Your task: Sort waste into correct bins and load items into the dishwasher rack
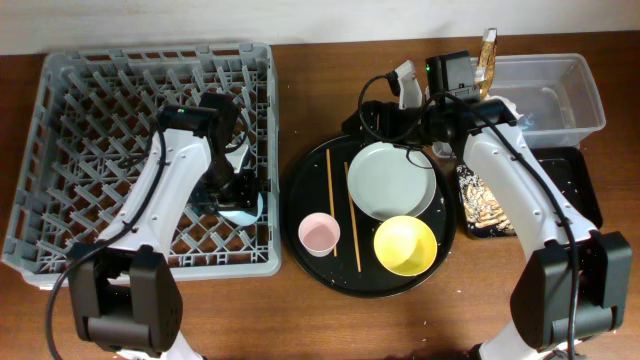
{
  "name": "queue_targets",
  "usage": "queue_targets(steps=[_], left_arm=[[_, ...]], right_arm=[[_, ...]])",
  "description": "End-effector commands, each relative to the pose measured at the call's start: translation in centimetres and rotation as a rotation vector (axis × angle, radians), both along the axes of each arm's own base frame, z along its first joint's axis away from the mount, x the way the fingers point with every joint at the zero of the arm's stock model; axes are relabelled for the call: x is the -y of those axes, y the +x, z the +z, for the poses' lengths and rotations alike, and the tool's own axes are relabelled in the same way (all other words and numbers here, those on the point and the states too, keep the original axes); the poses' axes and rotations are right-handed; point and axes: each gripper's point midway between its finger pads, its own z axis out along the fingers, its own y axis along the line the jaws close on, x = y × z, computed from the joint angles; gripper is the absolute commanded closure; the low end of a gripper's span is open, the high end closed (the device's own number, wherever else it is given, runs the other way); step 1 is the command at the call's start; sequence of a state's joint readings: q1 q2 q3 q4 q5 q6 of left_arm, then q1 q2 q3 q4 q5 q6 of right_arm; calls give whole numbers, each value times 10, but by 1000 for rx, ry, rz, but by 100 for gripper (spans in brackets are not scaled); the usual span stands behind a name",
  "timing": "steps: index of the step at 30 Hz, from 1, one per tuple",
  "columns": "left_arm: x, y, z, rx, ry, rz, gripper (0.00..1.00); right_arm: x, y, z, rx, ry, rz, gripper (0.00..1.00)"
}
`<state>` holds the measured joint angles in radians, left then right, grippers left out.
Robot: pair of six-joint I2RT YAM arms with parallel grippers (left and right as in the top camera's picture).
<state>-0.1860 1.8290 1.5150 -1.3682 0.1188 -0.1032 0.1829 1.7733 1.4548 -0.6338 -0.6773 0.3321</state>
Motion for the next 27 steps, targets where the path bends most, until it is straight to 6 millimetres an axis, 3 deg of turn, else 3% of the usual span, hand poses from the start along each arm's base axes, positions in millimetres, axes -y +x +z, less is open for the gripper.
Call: queue_targets(steps=[1,4,7,8,11,14,18,19,21,24,25,27], left_arm=[[1,0,-5,-12,7,2,22],[3,9,2,23,-1,-6,21],[9,38,28,144,-24,-5,21],[13,60,48,240,-43,-5,22],[18,96,77,400,-72,0,21],[7,125,91,511,-97,84,20],[-5,130,92,522,-100,112,19],[-7,131,92,524,-99,117,19],[-8,131,92,524,-96,119,19],[-8,131,92,523,-97,119,19],[-8,131,92,524,-97,119,19],[-8,131,92,524,-97,119,19]], right_arm=[[1,-4,-2,-14,-14,7,1],[3,-16,-9,-57,-31,32,2],[0,-37,-17,-137,-41,70,3],[-8,-49,-19,-158,-44,114,9],[-23,-74,-31,-206,-127,181,22],[-36,-101,-61,-223,-361,201,30],[-48,-122,-103,-291,-515,206,38],[-53,-129,-124,-341,-543,229,44],[-58,-137,-144,-408,-542,255,59],[-53,-131,-142,-418,-521,236,72],[-52,-130,-140,-421,-513,231,93],[-50,-125,-131,-412,-501,217,96]])
